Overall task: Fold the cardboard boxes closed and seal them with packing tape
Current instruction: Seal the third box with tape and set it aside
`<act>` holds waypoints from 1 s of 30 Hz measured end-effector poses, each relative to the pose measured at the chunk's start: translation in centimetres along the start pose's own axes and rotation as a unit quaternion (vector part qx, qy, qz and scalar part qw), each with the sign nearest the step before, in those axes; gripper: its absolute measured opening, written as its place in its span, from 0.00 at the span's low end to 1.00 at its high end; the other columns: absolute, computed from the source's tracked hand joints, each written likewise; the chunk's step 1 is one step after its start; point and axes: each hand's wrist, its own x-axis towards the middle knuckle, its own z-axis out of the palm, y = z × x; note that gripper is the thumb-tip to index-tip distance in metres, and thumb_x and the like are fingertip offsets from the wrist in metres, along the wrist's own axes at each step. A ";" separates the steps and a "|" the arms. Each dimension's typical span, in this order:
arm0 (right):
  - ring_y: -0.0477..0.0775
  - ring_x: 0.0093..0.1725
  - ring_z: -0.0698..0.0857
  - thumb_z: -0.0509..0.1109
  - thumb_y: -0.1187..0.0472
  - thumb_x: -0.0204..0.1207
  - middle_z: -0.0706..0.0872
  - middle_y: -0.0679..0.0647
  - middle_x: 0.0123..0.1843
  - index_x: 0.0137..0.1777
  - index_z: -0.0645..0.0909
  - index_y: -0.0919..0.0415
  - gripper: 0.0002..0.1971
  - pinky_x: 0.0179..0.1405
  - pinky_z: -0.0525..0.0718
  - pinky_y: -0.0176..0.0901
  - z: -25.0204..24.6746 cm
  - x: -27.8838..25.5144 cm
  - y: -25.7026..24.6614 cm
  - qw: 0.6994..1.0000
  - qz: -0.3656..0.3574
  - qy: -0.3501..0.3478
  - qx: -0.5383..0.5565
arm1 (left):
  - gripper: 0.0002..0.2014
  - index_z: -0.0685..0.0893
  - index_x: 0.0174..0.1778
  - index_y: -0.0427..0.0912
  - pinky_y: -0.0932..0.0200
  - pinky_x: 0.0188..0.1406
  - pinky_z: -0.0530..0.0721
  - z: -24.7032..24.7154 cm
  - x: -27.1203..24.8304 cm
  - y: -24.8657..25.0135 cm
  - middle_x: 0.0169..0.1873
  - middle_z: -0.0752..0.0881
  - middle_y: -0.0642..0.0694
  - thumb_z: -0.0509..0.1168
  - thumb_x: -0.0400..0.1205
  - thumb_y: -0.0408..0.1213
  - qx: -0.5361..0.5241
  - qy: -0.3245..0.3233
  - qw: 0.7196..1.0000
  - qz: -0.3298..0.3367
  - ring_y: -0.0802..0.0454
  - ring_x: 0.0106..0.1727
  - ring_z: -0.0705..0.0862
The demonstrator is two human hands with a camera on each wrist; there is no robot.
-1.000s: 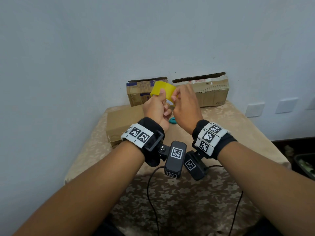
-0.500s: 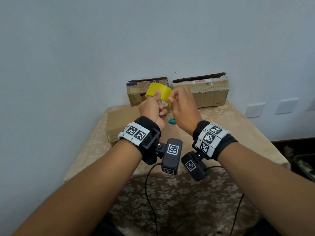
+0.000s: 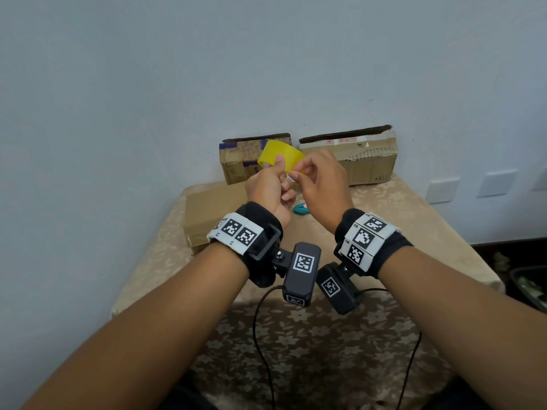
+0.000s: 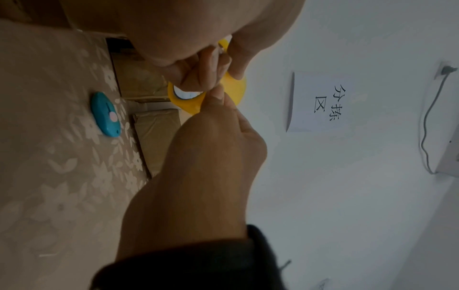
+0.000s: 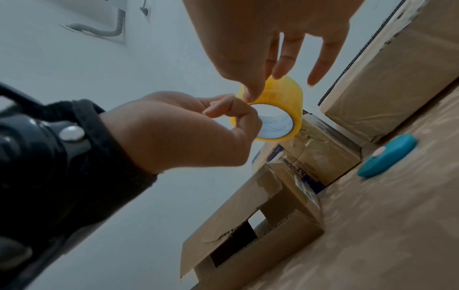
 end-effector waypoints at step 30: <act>0.43 0.45 0.82 0.68 0.68 0.85 0.84 0.49 0.45 0.52 0.76 0.58 0.05 0.47 0.81 0.38 -1.1 0.7 -1.2 0.983 0.040 0.034 0.176 | 0.08 0.79 0.41 0.40 0.67 0.10 0.60 -0.3 1.3 1.8 0.21 0.67 0.51 0.67 0.86 0.37 0.099 -0.099 0.990 0.000 0.60 0.15 0.65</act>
